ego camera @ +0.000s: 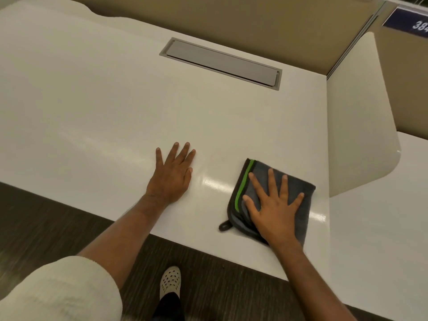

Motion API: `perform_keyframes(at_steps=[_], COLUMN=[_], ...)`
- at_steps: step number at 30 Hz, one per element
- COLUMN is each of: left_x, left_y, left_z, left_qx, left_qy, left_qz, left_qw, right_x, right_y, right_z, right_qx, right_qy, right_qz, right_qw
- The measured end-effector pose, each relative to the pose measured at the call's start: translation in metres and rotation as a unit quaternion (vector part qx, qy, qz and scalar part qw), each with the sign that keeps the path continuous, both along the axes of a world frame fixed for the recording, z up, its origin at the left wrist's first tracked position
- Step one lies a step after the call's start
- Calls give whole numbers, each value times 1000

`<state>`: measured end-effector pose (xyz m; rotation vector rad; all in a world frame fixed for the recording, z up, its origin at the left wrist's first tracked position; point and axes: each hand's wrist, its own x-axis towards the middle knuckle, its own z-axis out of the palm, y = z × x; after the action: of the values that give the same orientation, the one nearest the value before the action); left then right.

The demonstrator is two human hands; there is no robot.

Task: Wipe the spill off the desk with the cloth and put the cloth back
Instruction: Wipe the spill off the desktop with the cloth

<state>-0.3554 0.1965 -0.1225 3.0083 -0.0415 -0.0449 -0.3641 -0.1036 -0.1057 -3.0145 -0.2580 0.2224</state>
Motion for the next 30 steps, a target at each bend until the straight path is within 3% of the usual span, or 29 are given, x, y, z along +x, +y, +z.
perform_keyframes(at_steps=[4, 7, 12, 17, 22, 30], left_x=[2, 2, 2, 0, 0, -3], left_y=[0, 1, 1, 1, 2, 21], left_z=[-1, -1, -1, -4, -1, 12], left_qx=[-12, -17, -24, -33, -17, 47], left_qy=[-3, -9, -16, -24, -1, 33], left_qz=[0, -3, -3, -2, 1, -20], left_qw=[1000, 1000, 1000, 999, 1000, 998], right_x=[-40, -23, 64, 108, 62, -29], right_y=[43, 84, 104, 35, -22, -9], right_z=[-7, -12, -8, -4, -4, 0], right_qx=[17, 27, 26, 34, 15, -3], right_qy=[-18, -26, -2, 11, -8, 12], right_qz=[84, 101, 29, -83, -102, -10], right_qw=[996, 994, 999, 996, 995, 1000])
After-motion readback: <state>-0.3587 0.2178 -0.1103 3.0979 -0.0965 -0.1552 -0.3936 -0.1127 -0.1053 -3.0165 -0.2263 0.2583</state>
